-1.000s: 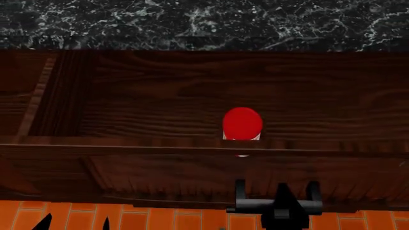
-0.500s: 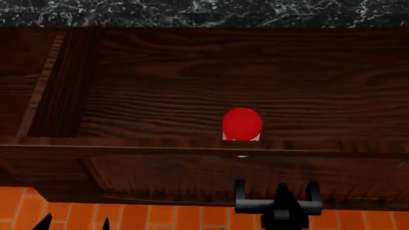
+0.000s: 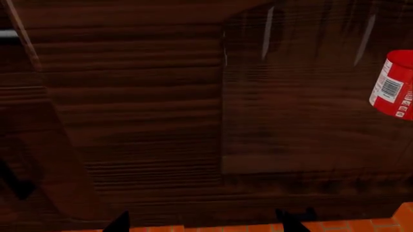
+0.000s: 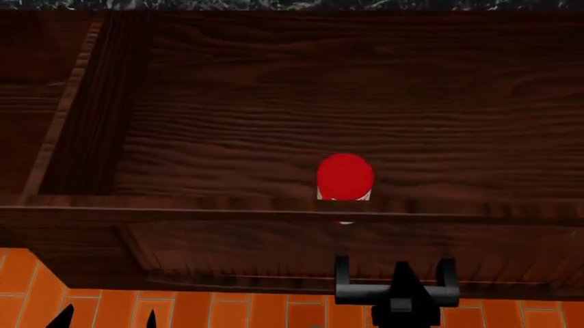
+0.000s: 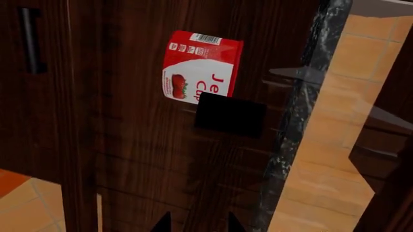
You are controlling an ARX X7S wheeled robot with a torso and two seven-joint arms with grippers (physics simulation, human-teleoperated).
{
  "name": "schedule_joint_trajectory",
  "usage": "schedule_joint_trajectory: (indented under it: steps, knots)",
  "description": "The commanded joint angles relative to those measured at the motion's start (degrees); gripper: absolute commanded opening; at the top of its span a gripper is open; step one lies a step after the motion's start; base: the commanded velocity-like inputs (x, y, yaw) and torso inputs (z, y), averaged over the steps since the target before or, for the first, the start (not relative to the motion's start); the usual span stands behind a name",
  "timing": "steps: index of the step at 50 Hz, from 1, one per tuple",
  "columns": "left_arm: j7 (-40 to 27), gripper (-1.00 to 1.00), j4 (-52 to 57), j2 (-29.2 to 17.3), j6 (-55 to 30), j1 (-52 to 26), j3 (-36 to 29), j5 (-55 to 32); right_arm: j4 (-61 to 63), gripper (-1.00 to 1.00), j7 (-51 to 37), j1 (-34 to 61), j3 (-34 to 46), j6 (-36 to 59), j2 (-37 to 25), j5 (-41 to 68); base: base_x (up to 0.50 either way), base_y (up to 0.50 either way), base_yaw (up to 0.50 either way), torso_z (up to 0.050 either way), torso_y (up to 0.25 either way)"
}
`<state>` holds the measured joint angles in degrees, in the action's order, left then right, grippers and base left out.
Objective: Open the right drawer.
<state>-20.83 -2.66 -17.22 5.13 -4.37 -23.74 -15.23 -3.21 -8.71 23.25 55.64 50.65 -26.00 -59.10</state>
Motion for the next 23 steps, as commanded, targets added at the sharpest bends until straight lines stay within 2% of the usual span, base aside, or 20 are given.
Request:
schedule_joint_trajectory:
  steps: [1,23]
  knots:
    - [-0.23,1.00,0.19,-0.13,-0.03,0.02,-0.18,-0.02,1.41,-1.00,-1.80,-0.18,1.84,-0.13,0.59,-7.52,-0.16,0.00,0.00,0.000,0.000]
    - [-0.26,1.00,-0.45,-0.22,0.52,-0.19,-0.48,-0.17,1.76,-1.00,-1.79,-0.51,1.66,-0.01,0.53,-7.56,-0.16,0.00,0.00,0.000,0.001]
